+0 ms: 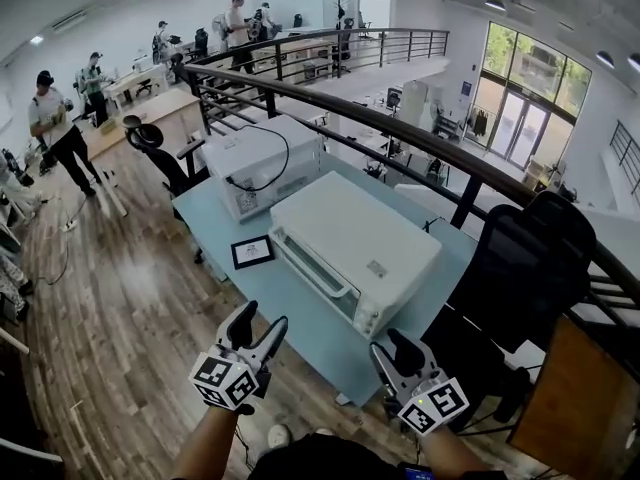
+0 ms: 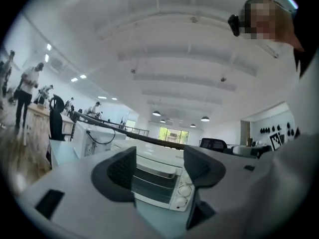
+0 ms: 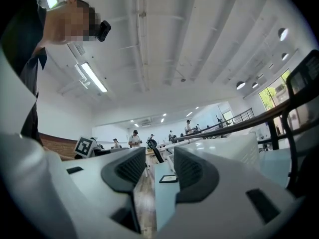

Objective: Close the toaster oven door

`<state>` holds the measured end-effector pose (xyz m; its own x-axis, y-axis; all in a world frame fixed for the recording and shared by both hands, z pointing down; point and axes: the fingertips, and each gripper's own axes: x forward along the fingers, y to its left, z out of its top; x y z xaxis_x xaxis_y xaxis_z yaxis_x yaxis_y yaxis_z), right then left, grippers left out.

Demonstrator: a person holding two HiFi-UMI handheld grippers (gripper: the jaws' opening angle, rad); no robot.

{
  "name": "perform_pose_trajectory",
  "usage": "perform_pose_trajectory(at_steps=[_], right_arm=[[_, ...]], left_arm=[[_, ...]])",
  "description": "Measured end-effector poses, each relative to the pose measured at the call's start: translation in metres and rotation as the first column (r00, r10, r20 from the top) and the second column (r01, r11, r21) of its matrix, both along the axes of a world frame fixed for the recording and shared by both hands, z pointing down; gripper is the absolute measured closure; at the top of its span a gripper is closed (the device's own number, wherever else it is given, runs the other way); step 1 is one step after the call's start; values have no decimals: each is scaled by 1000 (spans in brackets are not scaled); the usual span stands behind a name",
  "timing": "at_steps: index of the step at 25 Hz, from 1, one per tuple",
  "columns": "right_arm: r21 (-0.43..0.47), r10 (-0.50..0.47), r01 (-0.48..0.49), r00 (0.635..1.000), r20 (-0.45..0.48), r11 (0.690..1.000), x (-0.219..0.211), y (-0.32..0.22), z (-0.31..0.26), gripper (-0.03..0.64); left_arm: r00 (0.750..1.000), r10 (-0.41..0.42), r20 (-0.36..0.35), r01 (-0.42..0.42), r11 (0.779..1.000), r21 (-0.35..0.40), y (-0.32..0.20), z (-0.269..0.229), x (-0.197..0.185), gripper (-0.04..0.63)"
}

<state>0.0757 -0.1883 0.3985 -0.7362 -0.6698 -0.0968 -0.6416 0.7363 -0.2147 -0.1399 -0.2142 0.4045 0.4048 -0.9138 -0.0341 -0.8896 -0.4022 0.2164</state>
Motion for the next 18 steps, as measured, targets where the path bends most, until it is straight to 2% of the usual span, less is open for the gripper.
perform_pose_trajectory(at_steps=[4,7,9,14,16,18], right_arm=[[15,3,-3,1000,10,1000,-11,5,-7,451],[24,16,-16,1000,7,1000,-20,13,-11,464],[34,25,-25,1000,0,999,-27,19,-11,476],[20,46,-46,999,0,999,-47,31,-2,558],[34,58,-57,998,-11,998,-54,34,-1,604],[45,65,-64,998,-25,997,-59,37,-2,618]], left_arm=[[995,-66,75,61,996,67,32,-15,-23,305],[976,-121,180,105,990,98,59,-17,-40,319],[964,-155,216,133,985,112,74,-17,-53,319],[968,-215,131,206,975,78,100,-8,-85,319],[971,-224,85,219,974,63,103,-5,-94,319],[974,-223,47,221,974,55,104,-5,-100,324]])
